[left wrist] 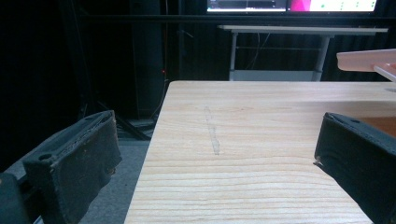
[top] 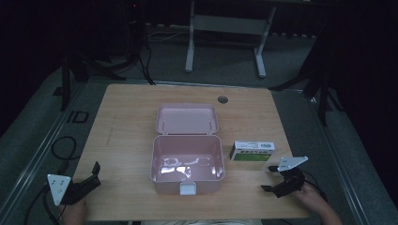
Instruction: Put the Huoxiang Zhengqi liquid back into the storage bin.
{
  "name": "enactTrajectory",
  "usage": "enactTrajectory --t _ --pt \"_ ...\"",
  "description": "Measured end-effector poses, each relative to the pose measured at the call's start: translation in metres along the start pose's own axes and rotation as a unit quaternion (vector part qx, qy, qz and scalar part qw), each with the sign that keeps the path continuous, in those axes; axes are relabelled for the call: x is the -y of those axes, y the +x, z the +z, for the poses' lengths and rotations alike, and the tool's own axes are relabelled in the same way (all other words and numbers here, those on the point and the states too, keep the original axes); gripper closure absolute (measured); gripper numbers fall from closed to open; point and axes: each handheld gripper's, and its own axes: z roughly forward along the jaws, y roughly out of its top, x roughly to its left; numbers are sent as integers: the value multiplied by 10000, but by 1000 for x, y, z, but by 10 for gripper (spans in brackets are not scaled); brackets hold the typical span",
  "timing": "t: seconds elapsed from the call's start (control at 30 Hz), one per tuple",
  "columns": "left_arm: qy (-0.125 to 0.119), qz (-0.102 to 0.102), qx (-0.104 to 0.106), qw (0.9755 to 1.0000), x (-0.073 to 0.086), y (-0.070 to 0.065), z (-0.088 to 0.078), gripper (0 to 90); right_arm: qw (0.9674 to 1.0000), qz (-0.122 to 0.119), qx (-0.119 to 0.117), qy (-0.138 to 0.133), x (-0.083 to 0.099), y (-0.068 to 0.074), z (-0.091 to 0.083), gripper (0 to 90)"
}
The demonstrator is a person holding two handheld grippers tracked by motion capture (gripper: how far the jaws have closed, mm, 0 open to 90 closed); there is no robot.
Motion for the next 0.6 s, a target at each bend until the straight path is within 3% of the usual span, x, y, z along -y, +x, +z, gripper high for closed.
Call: enactTrajectory --t 0.07,0.17,0.2,0.33,0.37,0.43,0.6 --pt "-2 1 1 10000 0 0 0 2 9999 -44 -64 124 -3 1 1 119" --pt "0 3 6 10000 0 0 0 2 9977 -333 -116 582 -15 5 3 119" --pt "-1 1 5 10000 0 0 0 2 9956 -460 -146 803 -22 8 4 119" --pt "-2 -3 13 10000 0 0 0 2 9934 -614 -187 947 -30 10 4 119" --pt "-1 -3 15 10000 0 0 0 2 9898 -790 -225 1165 -40 12 5 119" --pt "-1 -5 16 10000 0 0 0 2 9869 -871 -252 1333 -45 13 7 119" --pt "-12 -9 10 10000 0 0 0 2 9761 -1076 -355 1853 -58 18 14 119"
